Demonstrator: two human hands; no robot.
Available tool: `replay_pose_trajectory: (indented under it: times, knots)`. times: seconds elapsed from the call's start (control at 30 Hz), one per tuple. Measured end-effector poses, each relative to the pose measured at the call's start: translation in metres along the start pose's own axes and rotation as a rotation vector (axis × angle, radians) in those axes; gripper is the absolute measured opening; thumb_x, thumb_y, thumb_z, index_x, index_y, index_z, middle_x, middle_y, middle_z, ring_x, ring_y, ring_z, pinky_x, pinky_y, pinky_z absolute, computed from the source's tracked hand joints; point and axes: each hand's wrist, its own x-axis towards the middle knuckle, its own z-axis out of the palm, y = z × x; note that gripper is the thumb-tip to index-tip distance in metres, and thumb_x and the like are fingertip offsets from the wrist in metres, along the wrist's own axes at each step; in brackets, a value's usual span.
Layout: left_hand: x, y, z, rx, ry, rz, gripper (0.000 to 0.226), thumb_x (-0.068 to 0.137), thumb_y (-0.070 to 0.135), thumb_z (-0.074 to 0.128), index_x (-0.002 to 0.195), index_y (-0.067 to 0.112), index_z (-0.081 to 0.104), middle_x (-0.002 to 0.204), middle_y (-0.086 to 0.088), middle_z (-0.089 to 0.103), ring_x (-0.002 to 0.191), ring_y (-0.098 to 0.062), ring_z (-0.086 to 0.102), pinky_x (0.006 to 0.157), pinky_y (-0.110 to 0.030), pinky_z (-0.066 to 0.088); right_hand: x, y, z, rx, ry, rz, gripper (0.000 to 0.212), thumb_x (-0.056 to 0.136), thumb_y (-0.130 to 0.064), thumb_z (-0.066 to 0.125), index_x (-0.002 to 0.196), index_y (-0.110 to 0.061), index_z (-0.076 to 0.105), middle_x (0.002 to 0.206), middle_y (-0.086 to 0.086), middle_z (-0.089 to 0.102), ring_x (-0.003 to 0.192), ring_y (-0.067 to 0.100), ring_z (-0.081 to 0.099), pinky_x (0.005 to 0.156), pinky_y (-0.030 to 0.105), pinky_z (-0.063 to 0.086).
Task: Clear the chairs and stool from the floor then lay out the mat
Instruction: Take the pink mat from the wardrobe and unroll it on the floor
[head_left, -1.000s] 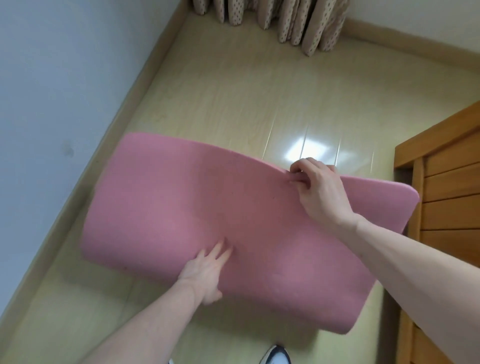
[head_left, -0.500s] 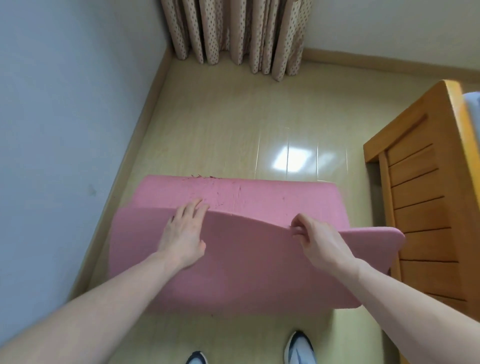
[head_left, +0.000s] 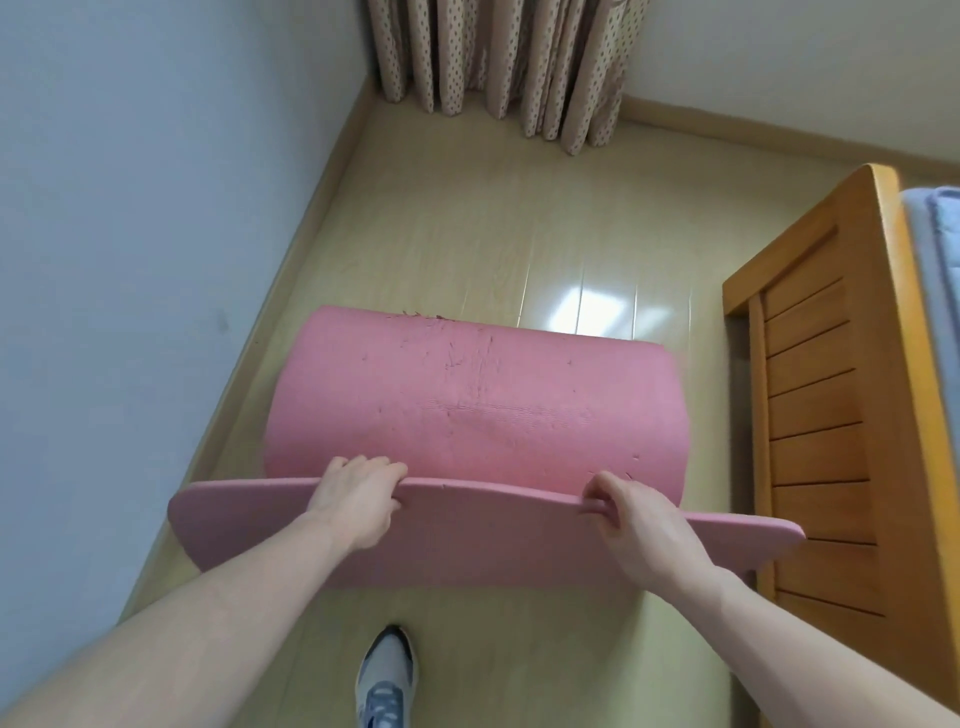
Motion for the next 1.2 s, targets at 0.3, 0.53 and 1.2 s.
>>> replay_pose_trajectory:
  times: [0.3,0.53,1.2]
  knots:
    - [-0.098,0.035,0.048,-0.174,0.234,-0.180,0.027,0.091,0.012,0.060,0.105,0.028,0.044,0.099,0.010,0.058,0.085,-0.017,0.052,0.085,-0.033,0.040,-0.084,0.030,0.013,-0.156,-0.065,0.107,0.012,0.092,-0.037,0.057,0.087,-0.027,0.061,0.084,-0.012,0.065,0.077,0.019,0.061,0.069,0.036,0.051]
    - [-0.169,0.037,0.083,-0.023,0.093,-0.156,0.027,0.089,0.017,0.060,0.111,0.028,0.049,0.113,0.007,0.056,0.108,-0.017,0.053,0.092,-0.033,0.039,-0.161,0.017,0.055,-0.003,-0.058,0.130,0.007,0.094,-0.032,0.060,0.093,-0.027,0.064,0.091,-0.007,0.068,0.086,0.020,0.063,0.074,0.035,0.051]
    - [-0.290,0.005,0.264,-0.300,0.013,-0.271,0.030,0.096,0.014,0.045,0.122,0.029,0.049,0.121,-0.001,0.066,0.103,-0.029,0.064,0.083,-0.037,0.051,-0.282,-0.017,0.246,0.002,-0.053,0.288,0.027,0.093,-0.011,0.054,0.105,-0.029,0.069,0.105,-0.009,0.059,0.104,0.020,0.058,0.071,0.032,0.044]
